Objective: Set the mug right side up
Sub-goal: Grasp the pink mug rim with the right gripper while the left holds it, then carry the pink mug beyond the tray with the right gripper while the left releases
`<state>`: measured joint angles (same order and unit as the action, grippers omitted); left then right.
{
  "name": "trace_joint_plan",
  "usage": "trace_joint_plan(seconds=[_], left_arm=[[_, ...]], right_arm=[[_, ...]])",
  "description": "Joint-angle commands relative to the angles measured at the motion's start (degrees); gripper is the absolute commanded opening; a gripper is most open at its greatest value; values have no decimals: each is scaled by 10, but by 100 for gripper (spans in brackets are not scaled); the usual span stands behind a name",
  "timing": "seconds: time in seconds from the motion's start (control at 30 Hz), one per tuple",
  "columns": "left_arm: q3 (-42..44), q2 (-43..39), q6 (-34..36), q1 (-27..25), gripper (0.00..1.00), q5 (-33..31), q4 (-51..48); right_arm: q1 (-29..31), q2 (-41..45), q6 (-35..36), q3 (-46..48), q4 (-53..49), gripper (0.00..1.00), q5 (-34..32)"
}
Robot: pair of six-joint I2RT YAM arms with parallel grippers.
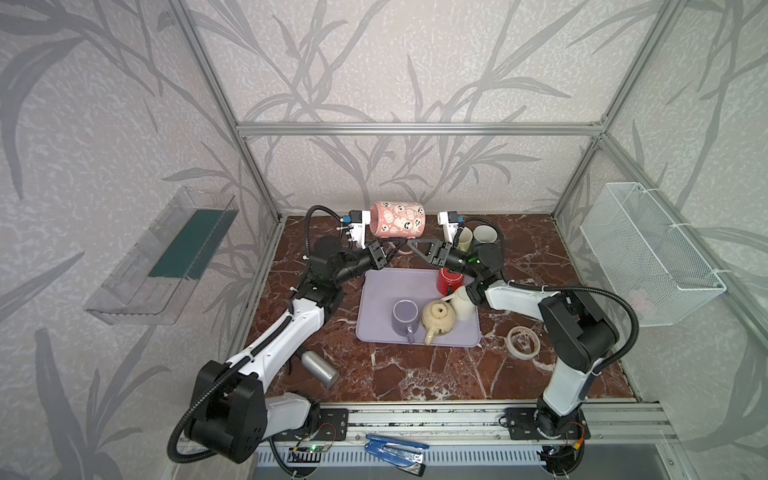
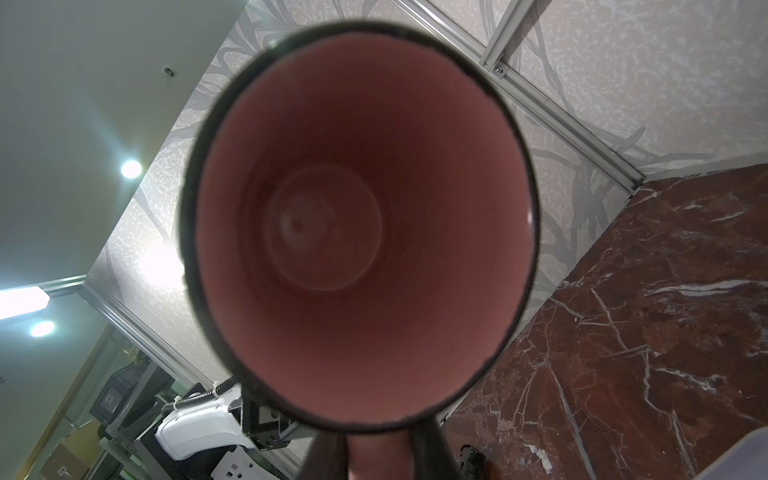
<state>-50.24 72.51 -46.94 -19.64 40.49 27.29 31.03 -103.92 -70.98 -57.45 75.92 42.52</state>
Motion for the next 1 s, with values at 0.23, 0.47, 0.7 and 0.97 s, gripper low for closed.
trace_joint_plan(seconds=[0.23,0.47,0.7,0.97], left_arm=[[-15,-41,57,-4,20,-19,-68],[-12,-49,60,-4,29,-35,-76],[-7,-51,59,-3,26,-41,-71],[-9,-30,40,-4,19,-22,-40]], right_arm=[[-12,28,20,12,47,0,-17],[-18,39,21,23,47,0,-13],[-19,43,23,27,47,0,-10],[-12,38,23,19,47,0,-3]])
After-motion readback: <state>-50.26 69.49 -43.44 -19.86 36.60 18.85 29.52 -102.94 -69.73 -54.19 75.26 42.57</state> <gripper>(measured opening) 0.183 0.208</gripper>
